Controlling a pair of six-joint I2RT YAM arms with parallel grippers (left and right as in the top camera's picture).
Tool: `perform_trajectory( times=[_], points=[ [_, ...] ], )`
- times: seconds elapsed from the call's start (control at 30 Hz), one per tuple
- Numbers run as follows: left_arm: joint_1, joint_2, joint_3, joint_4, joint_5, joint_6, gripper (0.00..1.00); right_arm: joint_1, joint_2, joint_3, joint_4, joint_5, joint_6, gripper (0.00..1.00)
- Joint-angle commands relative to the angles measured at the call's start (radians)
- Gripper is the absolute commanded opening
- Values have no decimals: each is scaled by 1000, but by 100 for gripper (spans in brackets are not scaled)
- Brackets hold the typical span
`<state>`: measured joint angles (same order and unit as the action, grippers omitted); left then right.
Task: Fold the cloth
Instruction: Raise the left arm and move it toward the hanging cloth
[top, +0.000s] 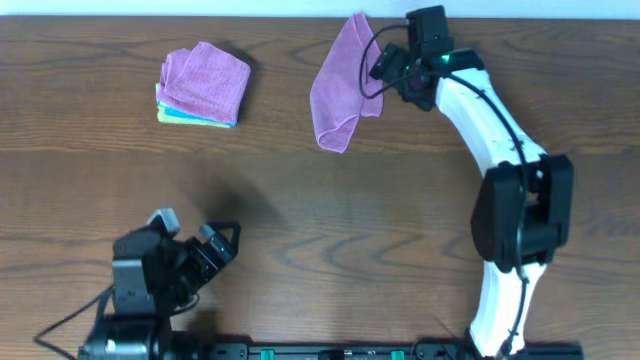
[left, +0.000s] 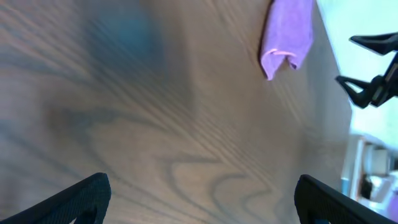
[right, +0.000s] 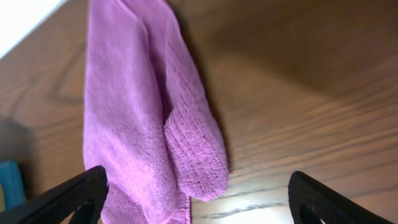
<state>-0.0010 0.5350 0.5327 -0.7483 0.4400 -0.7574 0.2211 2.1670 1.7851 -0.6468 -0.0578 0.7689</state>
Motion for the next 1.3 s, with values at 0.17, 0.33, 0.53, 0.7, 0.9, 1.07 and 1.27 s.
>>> perform_trajectory(
  times=[0.17,0.33,0.53,0.7,0.9,1.07,1.27],
  points=[
    [0,367,319,-158,-37,93,96,-6,80,1,2,-79,95,76],
    [0,563,500,-242,-41,134,96,-5,113,1,5,-108,128,71],
    [-45,723,642,-253,-40,134,96,-4,142,1,10,-114,152,63],
    [-121,793,678,-172,-40,132,96,-4,156,1,35,-114,177,56],
    [-169,845,678,-154,-24,125,95,-4,163,1,68,-110,178,39],
    [-171,845,678,-127,7,125,95,-4,173,1,67,-111,178,48],
    [-172,845,678,-111,37,125,95,-3,176,0,64,-114,177,36]
  ],
)
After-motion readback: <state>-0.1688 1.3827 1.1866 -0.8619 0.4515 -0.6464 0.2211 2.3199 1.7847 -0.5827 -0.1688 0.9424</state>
